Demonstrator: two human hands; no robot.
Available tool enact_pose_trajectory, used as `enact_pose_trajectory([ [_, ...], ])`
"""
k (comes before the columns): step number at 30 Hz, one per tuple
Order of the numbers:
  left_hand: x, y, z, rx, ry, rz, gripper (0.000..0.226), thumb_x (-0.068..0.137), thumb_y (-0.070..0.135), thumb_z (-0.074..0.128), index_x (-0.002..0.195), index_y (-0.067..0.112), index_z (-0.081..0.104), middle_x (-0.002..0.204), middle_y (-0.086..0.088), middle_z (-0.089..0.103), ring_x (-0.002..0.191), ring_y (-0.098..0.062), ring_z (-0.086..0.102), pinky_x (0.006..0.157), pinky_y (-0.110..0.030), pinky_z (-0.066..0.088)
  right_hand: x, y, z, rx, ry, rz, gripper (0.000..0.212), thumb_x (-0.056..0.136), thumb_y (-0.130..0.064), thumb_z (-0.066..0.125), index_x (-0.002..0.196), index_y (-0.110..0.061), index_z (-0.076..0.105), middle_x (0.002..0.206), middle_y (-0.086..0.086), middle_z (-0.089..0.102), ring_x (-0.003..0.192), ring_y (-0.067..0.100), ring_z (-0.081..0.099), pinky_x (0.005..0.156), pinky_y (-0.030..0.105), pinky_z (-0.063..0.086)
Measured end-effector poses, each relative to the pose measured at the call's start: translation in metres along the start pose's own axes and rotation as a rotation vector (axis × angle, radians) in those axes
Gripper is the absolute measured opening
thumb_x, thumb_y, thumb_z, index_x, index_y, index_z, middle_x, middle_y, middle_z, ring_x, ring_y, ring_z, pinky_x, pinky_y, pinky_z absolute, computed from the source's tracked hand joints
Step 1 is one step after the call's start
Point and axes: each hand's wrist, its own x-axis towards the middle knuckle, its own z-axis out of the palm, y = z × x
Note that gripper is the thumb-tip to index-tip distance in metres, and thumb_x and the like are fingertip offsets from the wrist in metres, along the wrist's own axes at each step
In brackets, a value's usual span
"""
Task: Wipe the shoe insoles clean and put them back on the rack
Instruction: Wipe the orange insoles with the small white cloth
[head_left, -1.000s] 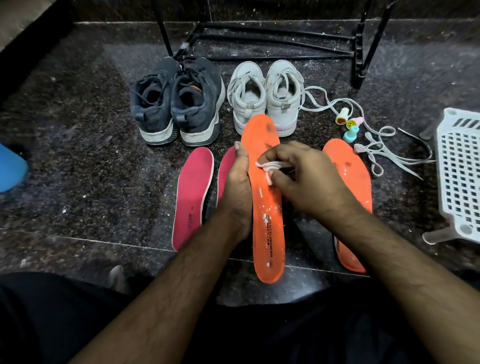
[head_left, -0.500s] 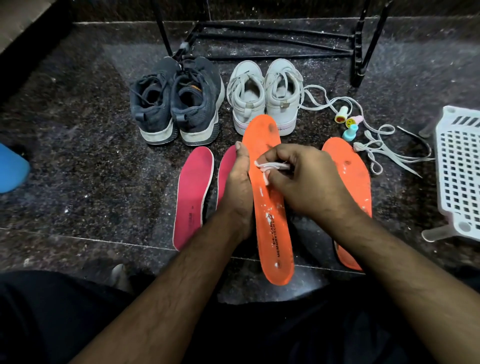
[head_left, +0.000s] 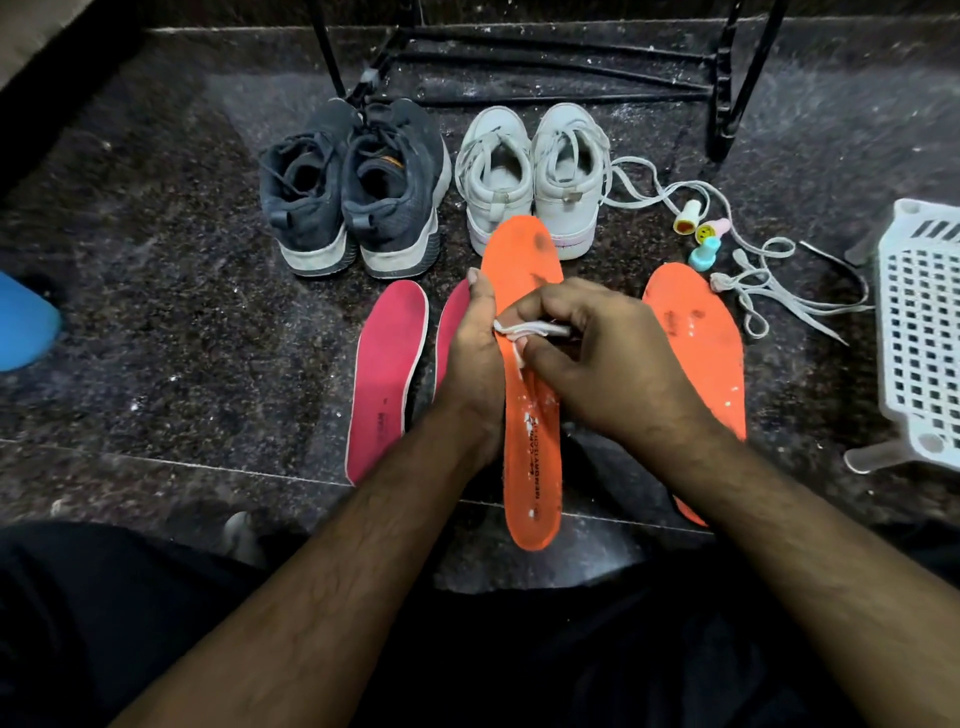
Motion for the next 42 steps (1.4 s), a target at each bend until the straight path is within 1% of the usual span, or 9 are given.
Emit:
enact_pose_trajectory([
  [5, 0.001, -0.01, 0.007, 0.094, -0.018, 0.012, 0.085, 0.101, 0.065, 0.015, 0.084, 0.011, 0.079, 0.08, -0.01, 0.075, 0.069, -0.019, 0.072, 0.06, -0.029, 0.057, 0.013, 0.016, -0.009, 0.031, 0.076, 0.193, 0.025, 0.083, -0.006, 0.065, 0.096, -0.024, 0.075, 0.08, -0.015, 0.066, 0.064, -0.004, 0.062, 0.06, 0.002, 0.043],
  [9, 0.003, -0.002, 0.003, -0.038, -0.013, 0.024, 0.078, 0.099, 0.066, 0.019, 0.11, 0.002, 0.063, 0.103, -0.019, 0.067, 0.09, -0.026, 0.069, 0.081, -0.035, 0.059, 0.003, 0.0, -0.003, -0.056, 0.044, 0.02, 0.027, 0.079, -0.006, 0.069, 0.098, -0.025, 0.075, 0.086, -0.012, 0.065, 0.082, 0.001, 0.061, 0.078, 0.008, 0.042],
  [16, 0.002, -0.009, 0.005, 0.064, -0.036, 0.009, 0.072, 0.101, 0.064, 0.021, 0.104, 0.01, 0.067, 0.089, -0.012, 0.074, 0.082, -0.023, 0.071, 0.072, -0.034, 0.059, 0.012, 0.016, -0.006, 0.02, 0.06, 0.207, 0.025, 0.083, -0.007, 0.065, 0.096, -0.025, 0.075, 0.082, -0.017, 0.063, 0.066, 0.0, 0.06, 0.07, 0.02, 0.052],
  [20, 0.002, -0.003, 0.002, -0.019, -0.023, 0.006, 0.074, 0.1, 0.066, 0.023, 0.117, 0.005, 0.06, 0.111, -0.019, 0.065, 0.101, -0.028, 0.064, 0.093, -0.037, 0.053, 0.003, 0.002, -0.003, -0.052, 0.041, 0.032, 0.027, 0.078, -0.005, 0.067, 0.097, -0.023, 0.075, 0.085, -0.013, 0.062, 0.08, 0.003, 0.059, 0.077, 0.018, 0.047],
  [25, 0.001, -0.004, 0.002, 0.002, -0.04, -0.01, 0.08, 0.1, 0.067, 0.021, 0.104, 0.003, 0.07, 0.1, -0.02, 0.069, 0.089, -0.028, 0.07, 0.084, -0.038, 0.059, 0.001, 0.007, -0.005, -0.034, 0.03, 0.064, 0.027, 0.08, -0.006, 0.069, 0.097, -0.025, 0.075, 0.087, -0.013, 0.063, 0.081, 0.005, 0.062, 0.077, 0.012, 0.045],
  [29, 0.002, -0.008, 0.003, 0.034, -0.069, -0.025, 0.078, 0.099, 0.067, 0.021, 0.098, 0.012, 0.076, 0.091, -0.012, 0.075, 0.081, -0.023, 0.072, 0.069, -0.036, 0.061, 0.013, 0.022, -0.007, 0.027, 0.078, 0.22, 0.027, 0.082, -0.009, 0.064, 0.099, -0.027, 0.075, 0.09, -0.012, 0.066, 0.079, 0.008, 0.066, 0.077, 0.036, 0.059],
  [34, 0.003, -0.003, -0.001, -0.011, -0.03, 0.013, 0.078, 0.097, 0.069, 0.025, 0.114, 0.003, 0.063, 0.109, -0.021, 0.066, 0.104, -0.031, 0.064, 0.101, -0.041, 0.049, 0.002, 0.004, -0.003, -0.075, 0.008, 0.024, 0.026, 0.08, -0.008, 0.068, 0.1, -0.022, 0.073, 0.091, -0.005, 0.067, 0.084, 0.007, 0.061, 0.079, 0.014, 0.043],
  [38, 0.005, -0.005, -0.002, 0.081, -0.057, 0.011, 0.082, 0.099, 0.068, 0.018, 0.095, 0.013, 0.078, 0.092, -0.012, 0.074, 0.081, -0.025, 0.071, 0.073, -0.04, 0.058, 0.008, 0.02, -0.007, -0.014, 0.058, 0.169, 0.025, 0.083, -0.011, 0.067, 0.104, -0.025, 0.072, 0.096, -0.006, 0.07, 0.085, 0.01, 0.066, 0.081, 0.034, 0.056],
  [42, 0.005, -0.006, -0.001, 0.097, -0.068, 0.005, 0.083, 0.098, 0.07, 0.017, 0.101, 0.012, 0.076, 0.098, -0.014, 0.074, 0.085, -0.027, 0.071, 0.074, -0.044, 0.057, 0.012, 0.024, -0.007, 0.02, 0.067, 0.236, 0.026, 0.084, -0.013, 0.065, 0.107, -0.025, 0.071, 0.097, -0.007, 0.071, 0.085, 0.009, 0.067, 0.078, 0.034, 0.058],
])
